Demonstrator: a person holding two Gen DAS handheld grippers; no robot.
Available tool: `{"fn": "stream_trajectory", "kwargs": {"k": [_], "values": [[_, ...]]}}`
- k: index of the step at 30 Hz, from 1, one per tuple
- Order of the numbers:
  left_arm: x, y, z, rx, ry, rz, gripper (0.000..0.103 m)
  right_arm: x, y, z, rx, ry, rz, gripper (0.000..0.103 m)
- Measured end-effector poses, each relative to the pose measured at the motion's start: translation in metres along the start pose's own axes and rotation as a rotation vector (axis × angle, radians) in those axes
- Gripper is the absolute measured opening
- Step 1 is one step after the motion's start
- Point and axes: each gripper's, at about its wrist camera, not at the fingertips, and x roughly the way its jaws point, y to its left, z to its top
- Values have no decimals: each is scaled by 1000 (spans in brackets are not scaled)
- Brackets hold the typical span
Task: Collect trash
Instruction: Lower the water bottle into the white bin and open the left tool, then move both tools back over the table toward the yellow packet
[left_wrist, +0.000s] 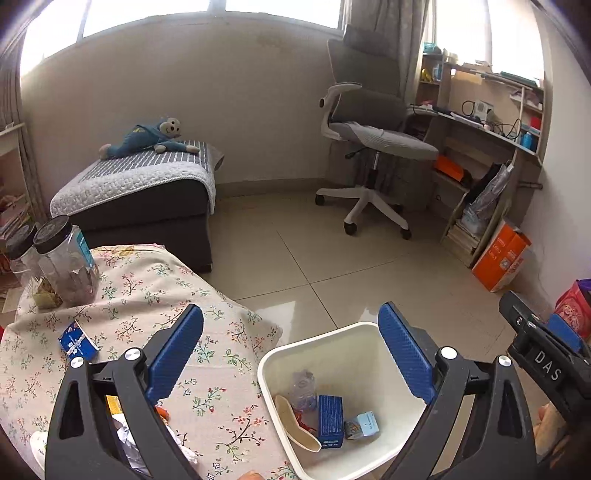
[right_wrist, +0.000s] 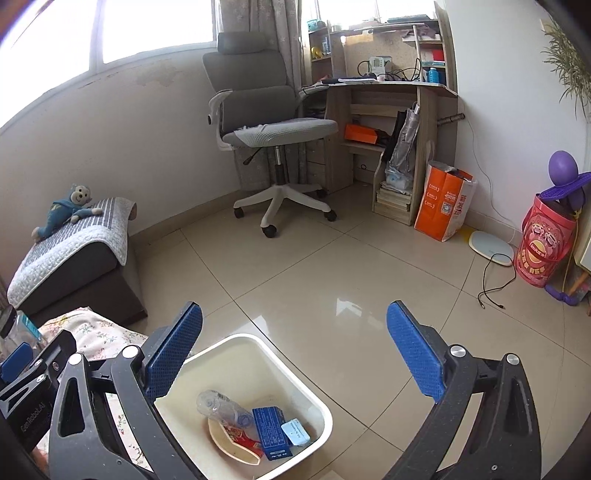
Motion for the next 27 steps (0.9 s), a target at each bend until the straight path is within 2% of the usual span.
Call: {"fn": "stream_trajectory", "kwargs": {"k": [13, 27], "values": [[-33, 89, -14, -107, -4, 138, 93, -24, 85, -12, -120, 8, 163, 96], [-58, 164, -29, -186, 1, 243, 93, -43, 154, -34, -234, 11, 257, 96]]}}
